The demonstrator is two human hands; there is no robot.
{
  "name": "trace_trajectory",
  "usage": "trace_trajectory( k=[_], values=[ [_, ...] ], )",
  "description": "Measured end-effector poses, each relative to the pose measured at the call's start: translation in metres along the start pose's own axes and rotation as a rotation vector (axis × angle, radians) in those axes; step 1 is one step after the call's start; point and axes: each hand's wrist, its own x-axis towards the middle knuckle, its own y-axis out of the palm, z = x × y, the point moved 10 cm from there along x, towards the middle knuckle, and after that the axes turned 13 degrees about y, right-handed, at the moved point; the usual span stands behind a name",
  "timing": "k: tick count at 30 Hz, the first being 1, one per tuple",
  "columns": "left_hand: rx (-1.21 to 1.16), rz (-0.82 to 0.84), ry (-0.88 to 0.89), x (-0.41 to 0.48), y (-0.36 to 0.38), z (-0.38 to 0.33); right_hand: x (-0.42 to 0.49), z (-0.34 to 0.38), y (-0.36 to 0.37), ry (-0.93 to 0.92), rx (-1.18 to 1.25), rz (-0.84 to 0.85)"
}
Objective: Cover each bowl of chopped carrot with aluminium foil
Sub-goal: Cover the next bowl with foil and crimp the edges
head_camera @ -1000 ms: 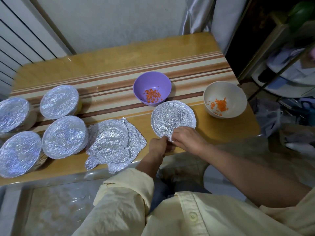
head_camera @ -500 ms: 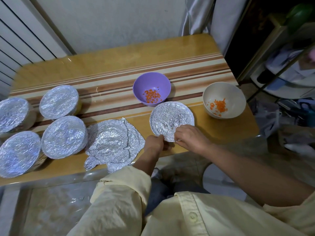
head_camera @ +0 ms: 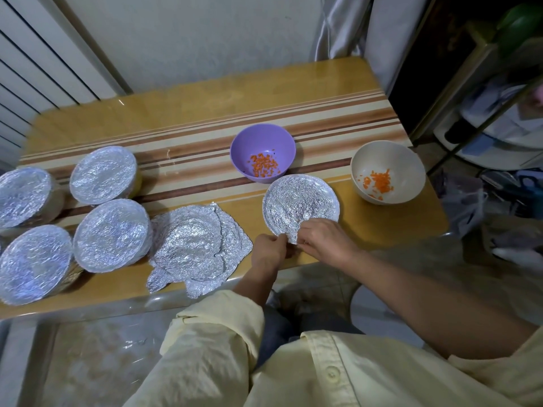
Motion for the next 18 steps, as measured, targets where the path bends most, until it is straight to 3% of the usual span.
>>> trace_trajectory(
  k=[11,14,18],
  values=[
    [0.319,0.131,0.136,0.012,-0.035,-0.014,0.010,0.012,0.023,0.126,0.052,0.247],
    [0.422,0.196,0.141,0.017,-0.045,-0.018,0.017,-0.012,-0.009,0.209,0.228,0.037],
    [0.590,0.112,0.119,0.022,-0.070,-0.022,0.009,-0.090,-0.045,0.586,0.469,-0.366]
  ],
)
